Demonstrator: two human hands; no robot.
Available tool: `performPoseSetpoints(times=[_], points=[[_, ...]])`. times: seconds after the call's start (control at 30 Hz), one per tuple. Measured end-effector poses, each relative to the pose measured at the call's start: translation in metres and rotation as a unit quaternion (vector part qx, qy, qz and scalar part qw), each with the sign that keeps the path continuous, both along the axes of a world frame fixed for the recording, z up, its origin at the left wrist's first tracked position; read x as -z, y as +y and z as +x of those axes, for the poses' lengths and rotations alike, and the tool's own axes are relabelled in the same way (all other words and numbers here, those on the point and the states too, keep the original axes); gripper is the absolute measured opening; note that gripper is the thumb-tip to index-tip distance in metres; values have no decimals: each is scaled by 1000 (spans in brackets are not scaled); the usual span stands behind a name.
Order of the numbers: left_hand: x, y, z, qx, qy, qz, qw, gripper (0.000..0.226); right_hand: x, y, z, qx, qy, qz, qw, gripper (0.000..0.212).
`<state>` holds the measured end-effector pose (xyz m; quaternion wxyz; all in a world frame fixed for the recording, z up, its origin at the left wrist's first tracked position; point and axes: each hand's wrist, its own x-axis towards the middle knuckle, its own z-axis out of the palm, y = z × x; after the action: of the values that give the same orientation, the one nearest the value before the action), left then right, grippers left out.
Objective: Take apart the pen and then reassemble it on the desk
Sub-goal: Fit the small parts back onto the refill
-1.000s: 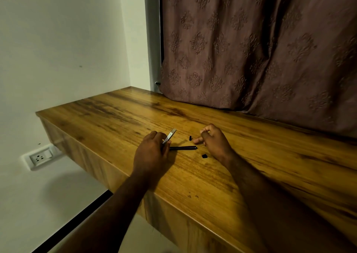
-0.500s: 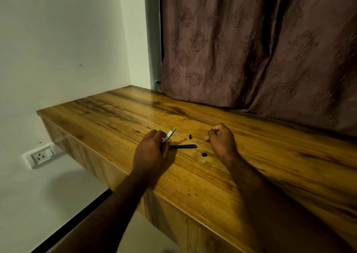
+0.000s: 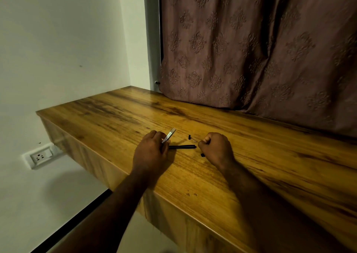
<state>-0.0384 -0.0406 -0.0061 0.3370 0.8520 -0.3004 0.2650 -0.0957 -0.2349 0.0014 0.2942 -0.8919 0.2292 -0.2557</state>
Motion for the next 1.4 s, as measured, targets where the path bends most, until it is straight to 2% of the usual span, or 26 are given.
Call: performPoseSetpoints(times=[0.47, 0.67, 0.77, 0.9, 1.0, 1.03, 1.1, 1.13, 1.3, 1.4], points=[[1, 0, 2, 0, 8, 8, 1000, 10, 1, -1, 0, -13, 23, -9, 1000, 22], [1, 0, 1, -3, 9, 10, 1000, 11, -2, -11, -5, 3, -36, 103, 994, 27], [1, 0, 1, -3, 15, 19, 1000, 12, -2, -17, -14, 2, -45, 120, 992, 23], [-1, 0, 1, -3, 9, 22, 1000, 12, -1, -14, -25, -86, -4, 106, 991, 7], [-1, 1, 1, 6, 7, 25, 1000, 13, 3, -13, -28, -105, 32, 40, 993, 24], [-1, 1, 0, 12, 5, 24, 1000, 13, 3, -11, -28, -103, 37, 15, 994, 24], [-1, 1, -1, 25, -1, 17, 1000, 13, 3, -8, -29, -107, 32, -14, 994, 10], [-1, 1, -2, 29, -4, 14, 999, 12, 2, -8, -30, -110, 28, -16, 993, 5], [0, 1, -1, 41, -16, 12, 999, 9, -2, -7, -37, -118, 28, -6, 993, 19], [-1, 1, -3, 49, -25, 13, 998, 11, -5, -2, -37, -129, 13, 20, 991, 14]])
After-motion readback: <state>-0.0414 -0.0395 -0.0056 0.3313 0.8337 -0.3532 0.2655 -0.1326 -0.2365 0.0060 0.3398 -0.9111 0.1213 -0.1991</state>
